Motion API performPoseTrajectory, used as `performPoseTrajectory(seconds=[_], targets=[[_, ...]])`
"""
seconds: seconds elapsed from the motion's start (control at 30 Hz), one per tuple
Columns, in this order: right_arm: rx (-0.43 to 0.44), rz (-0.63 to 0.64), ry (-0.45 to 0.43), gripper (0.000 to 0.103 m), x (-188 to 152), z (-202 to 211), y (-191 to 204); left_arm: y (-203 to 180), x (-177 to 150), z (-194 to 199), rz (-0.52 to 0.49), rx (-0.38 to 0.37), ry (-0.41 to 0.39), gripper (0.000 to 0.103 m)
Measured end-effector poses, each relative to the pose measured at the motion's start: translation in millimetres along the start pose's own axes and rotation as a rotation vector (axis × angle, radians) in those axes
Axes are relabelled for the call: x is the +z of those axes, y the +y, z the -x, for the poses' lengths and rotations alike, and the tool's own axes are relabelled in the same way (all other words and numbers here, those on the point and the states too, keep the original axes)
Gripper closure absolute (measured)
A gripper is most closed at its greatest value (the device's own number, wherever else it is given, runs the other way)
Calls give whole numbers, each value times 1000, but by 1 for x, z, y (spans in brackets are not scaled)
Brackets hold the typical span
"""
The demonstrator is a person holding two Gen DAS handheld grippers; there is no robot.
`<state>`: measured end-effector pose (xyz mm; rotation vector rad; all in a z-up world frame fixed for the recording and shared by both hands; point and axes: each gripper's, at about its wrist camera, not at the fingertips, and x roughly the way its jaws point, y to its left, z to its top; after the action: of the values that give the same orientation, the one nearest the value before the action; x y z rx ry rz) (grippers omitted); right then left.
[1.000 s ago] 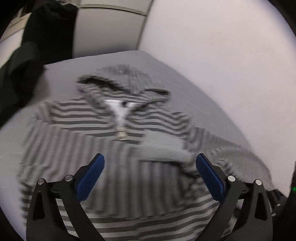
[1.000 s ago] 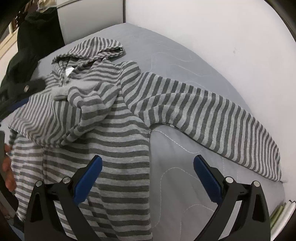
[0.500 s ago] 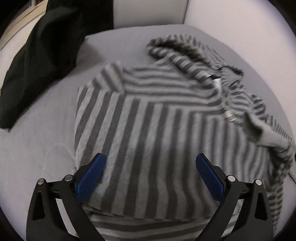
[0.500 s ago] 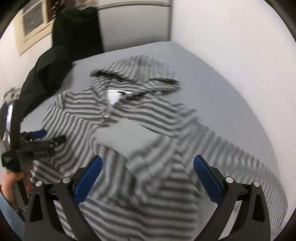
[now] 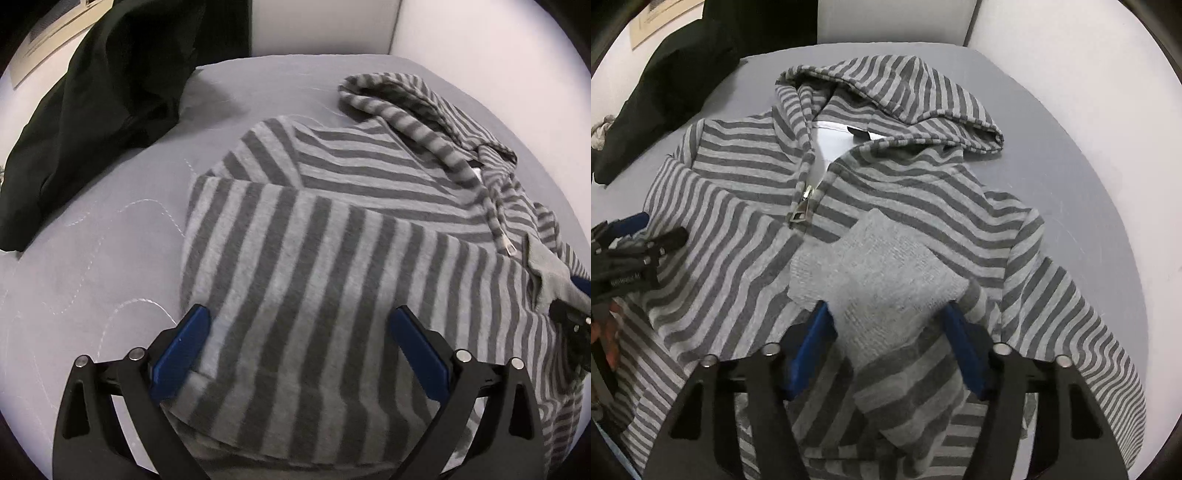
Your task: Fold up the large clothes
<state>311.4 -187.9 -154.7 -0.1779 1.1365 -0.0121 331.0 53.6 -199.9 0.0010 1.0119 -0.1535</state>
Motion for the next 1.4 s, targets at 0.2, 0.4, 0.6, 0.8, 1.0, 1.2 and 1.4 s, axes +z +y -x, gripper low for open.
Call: performPoseTrajectory(seconds=[0.2,0.4,0.6,0.8,1.0,1.2,1.4], targets=[[-31,-54,-39,81,-1,7,-2,2,3,-2,-14,7,5,6],[-40,-129,-109,85,2,31,-21,3,6,-4,-9,6,22,6],[-76,-203,-187,85,6,59,-51,3,11,-7,1,37,23,6],[-99,-323,-243,85,-18,87,-87,24,11,-11,83,66,28,5],[-49,-420,-125,84,-70,56,-102,28,16,-11,57,92,42,5],[-77,-513,-64,46,-119,45,-114,25,20,-12,43,107,47,5],[-115,-574,-82,34,-141,70,-144,13,28,-11,2,124,68,6]])
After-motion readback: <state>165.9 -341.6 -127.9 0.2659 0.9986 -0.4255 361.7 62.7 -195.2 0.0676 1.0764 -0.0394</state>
